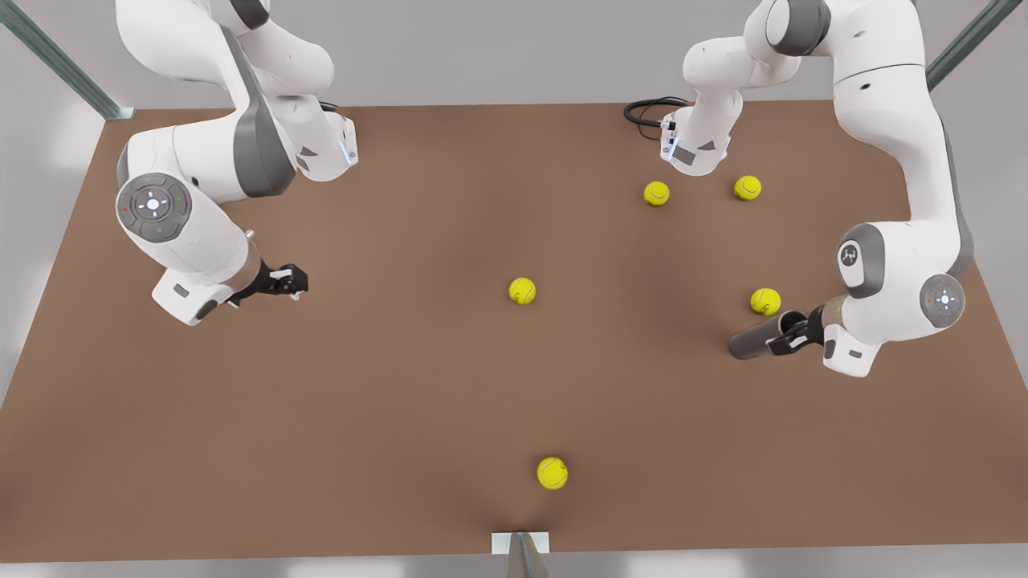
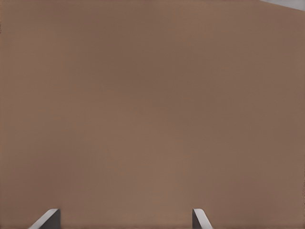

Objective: Put the tennis tube upright

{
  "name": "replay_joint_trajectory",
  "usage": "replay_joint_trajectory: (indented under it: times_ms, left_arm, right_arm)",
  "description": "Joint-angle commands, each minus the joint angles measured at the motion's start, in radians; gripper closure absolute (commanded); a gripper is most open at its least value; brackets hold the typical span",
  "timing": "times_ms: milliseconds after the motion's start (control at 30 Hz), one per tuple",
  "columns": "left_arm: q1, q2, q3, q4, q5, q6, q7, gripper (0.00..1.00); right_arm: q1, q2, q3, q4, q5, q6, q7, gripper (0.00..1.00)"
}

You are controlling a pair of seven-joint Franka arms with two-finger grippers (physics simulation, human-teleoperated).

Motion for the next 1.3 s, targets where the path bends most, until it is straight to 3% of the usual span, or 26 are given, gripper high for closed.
replay_joint_trajectory:
  times_ms: [0,500,733,900,1033,1267]
  left_arm:
    - [0.0,0.0,0.0,0.0,0.008,0.0,-0.001,0.0]
    - [0.0,-0.01,0.0,0.02,0.009,-0.029,-0.003,0.0]
    - [0.003,-0.01,0.0,0.108,0.017,-0.139,0.002,0.0]
    - [0.026,-0.013,0.0,0.285,0.025,-0.385,0.192,0.0]
    - [0.02,-0.103,0.0,0.286,0.071,-0.413,0.193,0.0]
    - [0.022,-0.109,-0.002,0.286,0.072,-0.413,0.192,0.0]
  right_arm:
    - [-0.003,0.0,0.0,0.0,0.001,0.0,0.0,0.0]
    - [0.006,0.001,0.0,-0.001,0.005,0.0,0.007,0.0]
    - [0.003,0.005,0.0,-0.001,0.013,0.0,0.007,0.0]
    - [0.003,0.005,0.0,-0.001,0.016,0.0,0.007,0.0]
    - [0.003,0.005,0.0,-0.001,0.016,0.0,0.004,0.0]
    - [0.005,0.005,0.0,-0.001,0.016,0.0,-0.002,0.0]
